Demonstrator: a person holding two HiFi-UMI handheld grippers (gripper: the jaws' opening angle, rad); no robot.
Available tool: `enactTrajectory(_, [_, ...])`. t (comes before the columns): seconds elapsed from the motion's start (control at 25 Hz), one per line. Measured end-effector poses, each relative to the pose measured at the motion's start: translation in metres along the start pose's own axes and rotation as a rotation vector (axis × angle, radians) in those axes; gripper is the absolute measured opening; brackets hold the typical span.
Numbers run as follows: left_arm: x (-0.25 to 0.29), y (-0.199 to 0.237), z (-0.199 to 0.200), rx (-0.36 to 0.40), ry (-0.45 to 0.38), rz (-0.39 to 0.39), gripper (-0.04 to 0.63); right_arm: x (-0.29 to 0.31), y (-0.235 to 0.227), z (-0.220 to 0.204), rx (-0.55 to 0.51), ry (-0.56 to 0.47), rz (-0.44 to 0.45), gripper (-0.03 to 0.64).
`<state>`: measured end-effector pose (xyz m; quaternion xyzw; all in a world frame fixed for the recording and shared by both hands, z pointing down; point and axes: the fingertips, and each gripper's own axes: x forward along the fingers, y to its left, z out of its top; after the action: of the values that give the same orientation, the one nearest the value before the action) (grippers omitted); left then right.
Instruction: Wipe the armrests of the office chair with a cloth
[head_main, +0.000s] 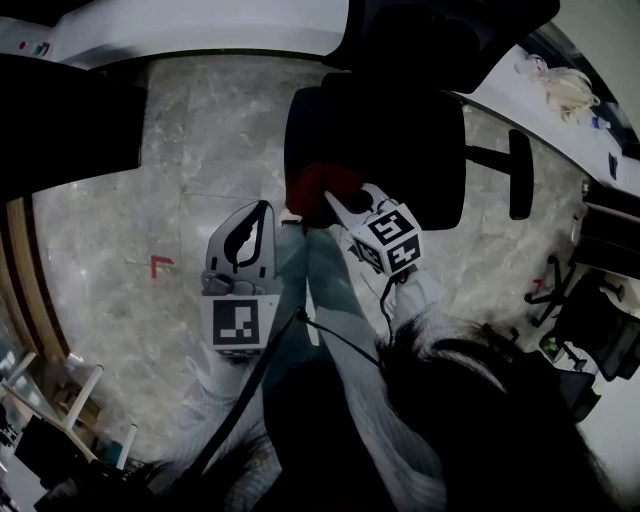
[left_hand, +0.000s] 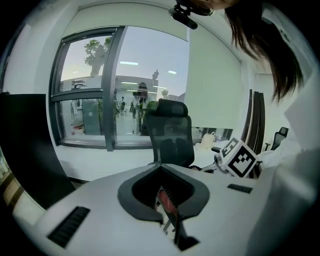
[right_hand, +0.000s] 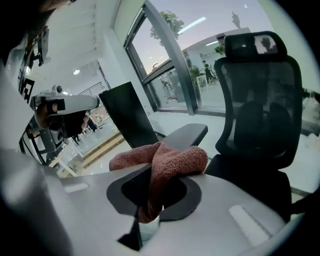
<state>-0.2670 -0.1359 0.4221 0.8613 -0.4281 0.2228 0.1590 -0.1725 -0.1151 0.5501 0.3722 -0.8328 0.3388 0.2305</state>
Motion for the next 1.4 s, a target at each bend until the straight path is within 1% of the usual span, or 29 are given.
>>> enactTrajectory(0.08, [0.001, 0.002, -0.002, -0.025, 0.006, 0.000, 0.004, 0.012, -0.010, 0.012, -0.063, 0.013, -0.009, 0.026])
enactTrajectory(0.16, [0.003, 0.004, -0.001, -0.046, -0.002, 0.011, 0.005, 0.025, -0.023, 0.027, -0.103, 0.020, -0.010, 0.026])
enactTrajectory(0.24, [0.004, 0.007, -0.001, -0.044, -0.004, 0.019, 0.003, 0.038, -0.042, 0.044, -0.138, 0.024, -0.029, 0.026])
enactTrajectory(0.32, [0.004, 0.013, -0.006, -0.036, 0.016, 0.028, 0.003, 0.055, -0.065, 0.064, -0.151, 0.021, -0.058, 0.026])
enactTrajectory(0.48, [0.006, 0.028, -0.005, -0.065, 0.024, 0.058, 0.003, 0.090, -0.125, 0.103, -0.111, 0.027, -0.176, 0.026])
enactTrajectory(0.6, [0.006, 0.031, -0.004, -0.071, 0.029, 0.071, 0.003, 0.107, -0.151, 0.121, -0.050, 0.032, -0.191, 0.026])
enactTrajectory(0.72, [0.007, 0.032, -0.004, -0.079, 0.030, 0.078, 0.003, 0.113, -0.158, 0.125, -0.037, 0.041, -0.211, 0.025])
enactTrajectory(0.84, [0.009, 0.033, -0.003, -0.072, 0.024, 0.074, 0.003, 0.107, -0.147, 0.121, 0.001, 0.032, -0.182, 0.023])
enactTrajectory(0.92, [0.010, 0.031, -0.003, -0.055, 0.017, 0.067, 0.003, 0.096, -0.130, 0.110, 0.004, 0.047, -0.137, 0.023])
enactTrajectory(1.08, [0.013, 0.020, 0.007, -0.065, 0.007, 0.046, 0.003, 0.068, -0.076, 0.072, -0.013, 0.065, -0.040, 0.023])
enactTrajectory(1.28, [0.014, 0.011, 0.012, -0.052, -0.001, 0.031, 0.003, 0.029, -0.008, 0.021, -0.018, 0.069, 0.038, 0.023])
enactTrajectory(1.4, [0.013, 0.006, 0.012, -0.038, -0.002, 0.023, 0.003, 0.013, 0.015, 0.000, -0.016, 0.081, 0.067, 0.023])
